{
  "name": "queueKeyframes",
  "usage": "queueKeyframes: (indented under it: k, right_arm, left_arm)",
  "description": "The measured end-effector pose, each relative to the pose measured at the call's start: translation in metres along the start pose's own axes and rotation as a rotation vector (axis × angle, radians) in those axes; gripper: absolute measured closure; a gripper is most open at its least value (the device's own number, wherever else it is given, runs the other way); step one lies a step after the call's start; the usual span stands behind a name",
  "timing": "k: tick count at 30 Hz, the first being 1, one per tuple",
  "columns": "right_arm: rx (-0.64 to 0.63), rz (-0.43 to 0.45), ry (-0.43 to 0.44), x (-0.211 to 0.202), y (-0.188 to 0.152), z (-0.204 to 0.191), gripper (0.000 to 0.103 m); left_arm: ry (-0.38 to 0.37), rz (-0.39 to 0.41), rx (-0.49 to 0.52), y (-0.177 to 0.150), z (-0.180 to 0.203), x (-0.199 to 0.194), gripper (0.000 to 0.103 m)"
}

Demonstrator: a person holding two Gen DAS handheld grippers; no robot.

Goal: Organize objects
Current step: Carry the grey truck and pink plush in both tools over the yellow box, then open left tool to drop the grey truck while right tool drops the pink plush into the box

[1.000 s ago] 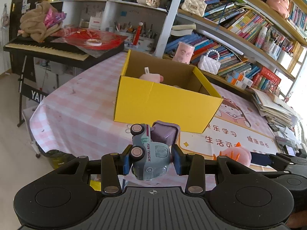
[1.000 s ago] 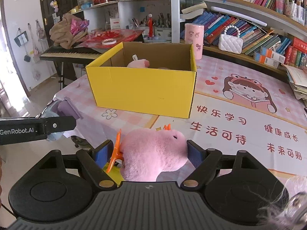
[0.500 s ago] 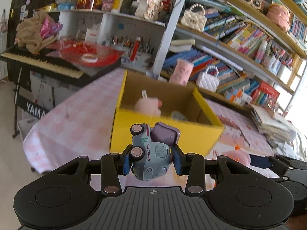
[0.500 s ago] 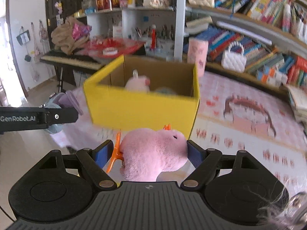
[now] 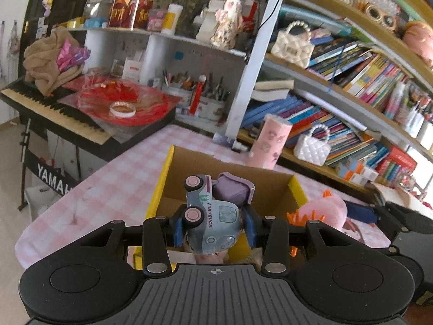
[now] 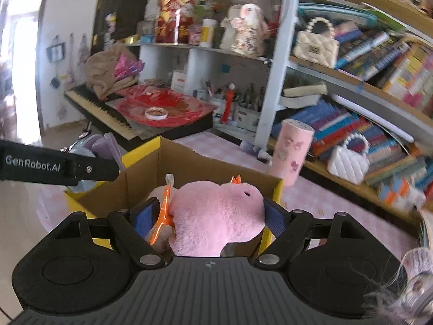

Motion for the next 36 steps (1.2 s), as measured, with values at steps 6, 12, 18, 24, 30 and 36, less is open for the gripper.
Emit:
queueKeyframes:
  k: [6, 12, 18, 24, 30, 36]
  right_arm:
    - [-0.062, -0.051, 0.081, 0.043, -0.007, 0.001, 0.023]
    - [-0.091, -0.147, 0.175, 0.073, -0.025, -0.006, 0.023]
    - [-0.062, -0.213, 0.237, 0.082, -0.031, -0.009, 0.022]
    - [-0.036, -0.300, 0.296, 0.085, -0.035, -0.012, 0.018]
    - [-0.034, -0.272, 0.240, 0.078, -0.035, -0.011, 0.013]
    - [0.008, -0.176, 0.189, 0.046, -0.026, -0.004, 0.012]
  left_arm:
    - [0.033, -0.063, -0.003, -0.009, -0.001, 0.032, 0.063]
    - [0.054, -0.108, -0.002, -0.016, -0.004, 0.052, 0.063]
    - [0.059, -0.164, 0.013, -0.028, 0.000, 0.066, 0.063]
    - [0.072, -0.173, 0.041, -0.032, 0.002, 0.071, 0.063]
    - [0.056, -0.140, 0.055, -0.027, 0.007, 0.061, 0.049]
    - [0.005, -0.002, 0.096, -0.001, 0.024, 0.025, 0.034]
Point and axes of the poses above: each gripper's, at about its wrist camera, not at the fingertips, and x roughly the way its jaws point, z to its right, y to its top, the point moved 10 cm from there along x, roughly the way its jaws point, and after that the axes turned 1 degree about -z, right-handed, at the moved point
